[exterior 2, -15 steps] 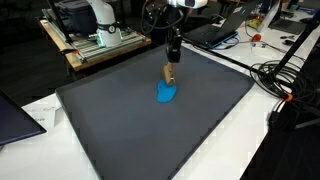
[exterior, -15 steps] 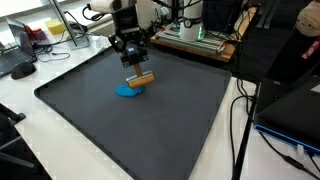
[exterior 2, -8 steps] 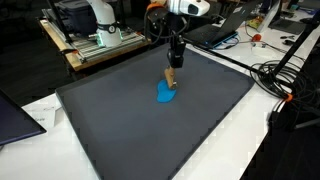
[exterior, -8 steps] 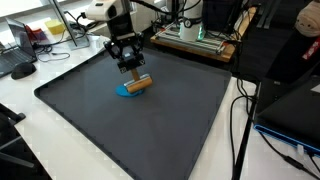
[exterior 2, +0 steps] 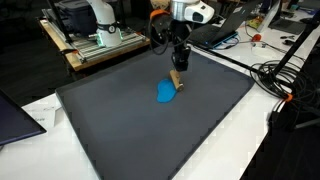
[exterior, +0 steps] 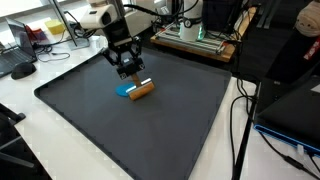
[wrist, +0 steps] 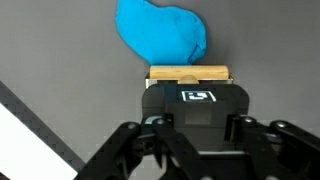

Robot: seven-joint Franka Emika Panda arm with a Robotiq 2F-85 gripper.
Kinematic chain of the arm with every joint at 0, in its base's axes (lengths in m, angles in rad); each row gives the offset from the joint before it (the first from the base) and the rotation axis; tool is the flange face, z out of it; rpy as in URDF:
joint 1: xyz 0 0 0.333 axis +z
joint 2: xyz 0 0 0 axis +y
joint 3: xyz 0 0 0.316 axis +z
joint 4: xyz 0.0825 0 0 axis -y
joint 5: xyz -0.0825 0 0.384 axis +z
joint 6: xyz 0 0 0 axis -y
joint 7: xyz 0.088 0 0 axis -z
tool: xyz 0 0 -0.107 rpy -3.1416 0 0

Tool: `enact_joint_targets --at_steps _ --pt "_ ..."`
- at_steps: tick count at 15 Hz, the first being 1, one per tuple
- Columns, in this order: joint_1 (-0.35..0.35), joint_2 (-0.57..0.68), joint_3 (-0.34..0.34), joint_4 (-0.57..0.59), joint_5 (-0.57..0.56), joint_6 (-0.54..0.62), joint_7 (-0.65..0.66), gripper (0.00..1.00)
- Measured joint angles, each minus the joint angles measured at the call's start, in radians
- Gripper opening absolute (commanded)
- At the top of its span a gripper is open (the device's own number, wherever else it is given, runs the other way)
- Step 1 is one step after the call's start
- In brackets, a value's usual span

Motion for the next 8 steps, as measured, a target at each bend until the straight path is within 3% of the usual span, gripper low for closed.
enact_joint_targets --at_steps 8 --pt "-0.005 0.033 0.018 0.042 0.036 -0.009 -0.057 0.23"
